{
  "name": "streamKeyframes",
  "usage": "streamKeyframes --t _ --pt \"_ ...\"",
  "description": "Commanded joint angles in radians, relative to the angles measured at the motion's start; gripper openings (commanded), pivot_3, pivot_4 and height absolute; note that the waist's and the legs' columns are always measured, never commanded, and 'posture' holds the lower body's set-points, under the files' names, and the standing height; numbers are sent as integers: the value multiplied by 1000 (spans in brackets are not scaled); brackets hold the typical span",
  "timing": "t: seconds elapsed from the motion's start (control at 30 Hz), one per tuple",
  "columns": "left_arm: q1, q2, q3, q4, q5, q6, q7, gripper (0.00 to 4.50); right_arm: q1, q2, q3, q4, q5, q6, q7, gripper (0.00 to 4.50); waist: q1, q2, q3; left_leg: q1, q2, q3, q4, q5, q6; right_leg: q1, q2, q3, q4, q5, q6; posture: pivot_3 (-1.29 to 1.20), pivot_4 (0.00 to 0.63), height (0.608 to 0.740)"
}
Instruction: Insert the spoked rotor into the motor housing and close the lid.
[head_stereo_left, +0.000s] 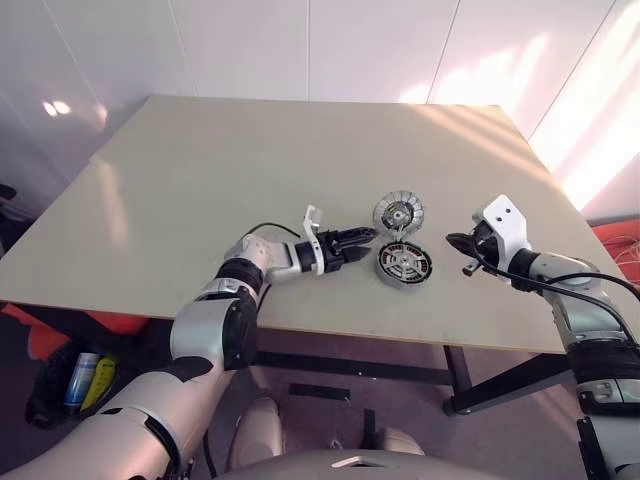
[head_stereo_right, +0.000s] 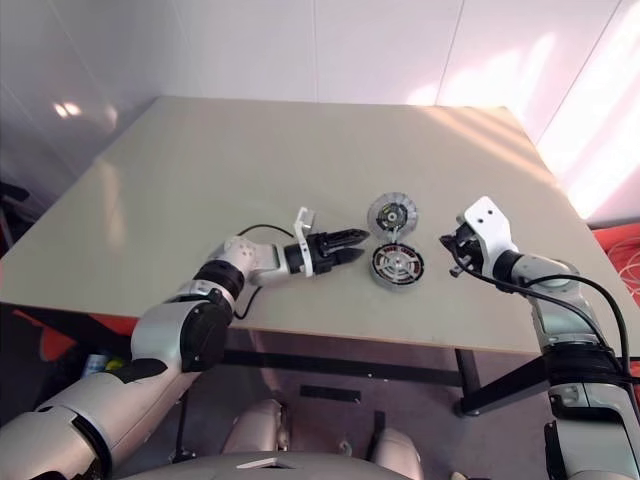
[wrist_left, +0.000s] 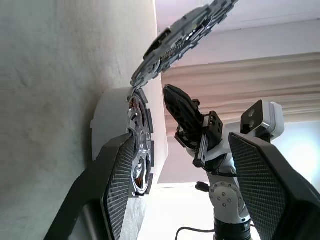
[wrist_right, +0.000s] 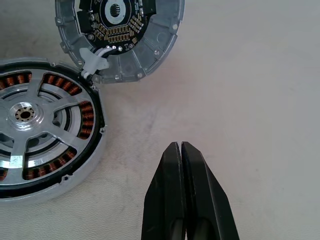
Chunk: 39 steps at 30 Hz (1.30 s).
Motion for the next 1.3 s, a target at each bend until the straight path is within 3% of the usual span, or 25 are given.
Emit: streamKeyframes --t 0.03,0.4,0.67,1.07,1.3 --pt "19 39 14 -77 -14 -20 -6 3187 2 -8 -2 -174 55 45 49 0 -2 1 0 0 0 0 0 0 0 0 0 0 0 0 0 0 0 740" --pt "173 152 18 -375 -37 -28 67 3187 86 104 103 -339 63 154 44 0 -1 1 0 0 0 0 -1 -2 -4 0 0 0 0 0 0 0 0 740" --pt "219 154 45 -487 -69 -37 152 3187 117 154 155 -217 3 99 11 0 -5 0 0 2 0 0 -1 -2 -5 2 0 0 0 0 0 0 0 740" --pt "229 156 41 -488 -77 -70 165 3187 -12 27 52 -323 95 158 97 0 -4 0 0 2 0 0 -1 -1 -6 0 0 2 0 1 3 0 0 740" --pt "240 155 42 -487 -80 -89 167 3187 -57 -4 53 -201 53 89 111 0 -3 0 0 0 0 0 -1 -1 -5 -1 0 1 0 2 3 0 0 740"
